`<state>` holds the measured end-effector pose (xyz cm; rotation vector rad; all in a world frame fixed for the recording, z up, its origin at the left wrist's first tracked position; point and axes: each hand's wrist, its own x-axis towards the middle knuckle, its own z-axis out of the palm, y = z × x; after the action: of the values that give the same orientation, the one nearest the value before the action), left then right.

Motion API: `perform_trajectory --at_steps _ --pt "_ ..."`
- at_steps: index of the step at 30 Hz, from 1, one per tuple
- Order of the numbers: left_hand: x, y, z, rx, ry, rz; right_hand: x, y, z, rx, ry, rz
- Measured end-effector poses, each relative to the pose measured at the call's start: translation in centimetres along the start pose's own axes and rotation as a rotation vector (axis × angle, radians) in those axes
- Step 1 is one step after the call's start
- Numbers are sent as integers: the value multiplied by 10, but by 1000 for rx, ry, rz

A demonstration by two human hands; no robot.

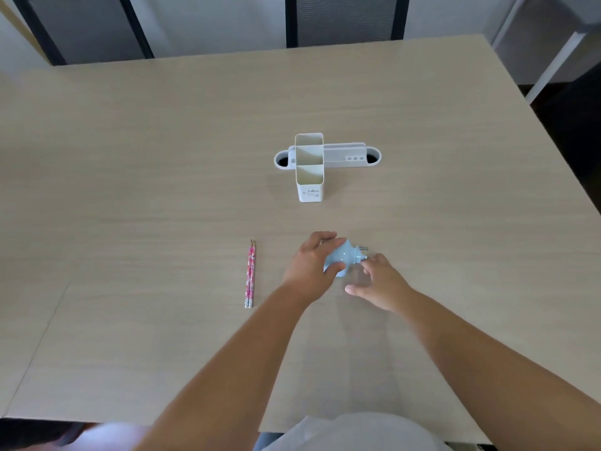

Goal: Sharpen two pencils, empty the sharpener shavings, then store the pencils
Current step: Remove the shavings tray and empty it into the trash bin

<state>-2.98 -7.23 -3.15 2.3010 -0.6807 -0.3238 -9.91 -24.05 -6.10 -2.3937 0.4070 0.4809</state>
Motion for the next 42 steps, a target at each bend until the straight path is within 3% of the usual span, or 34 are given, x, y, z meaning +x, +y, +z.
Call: perform_trajectory --at_steps 12,25,34,37,42 --pt "1 1 -2 -30 -25 -26 28 -6 -10 285 100 -2" --pt "4 1 -5 -18 -51 -43 15 16 -19 209 114 -16" --pt "3 5 -5 111 -61 -34 -47 49 -29 601 133 27" --pt "-4 10 -3 248 -3 99 -65 50 -30 760 134 6" --pt "-18 42 9 321 -223 208 -97 54 -39 953 75 4"
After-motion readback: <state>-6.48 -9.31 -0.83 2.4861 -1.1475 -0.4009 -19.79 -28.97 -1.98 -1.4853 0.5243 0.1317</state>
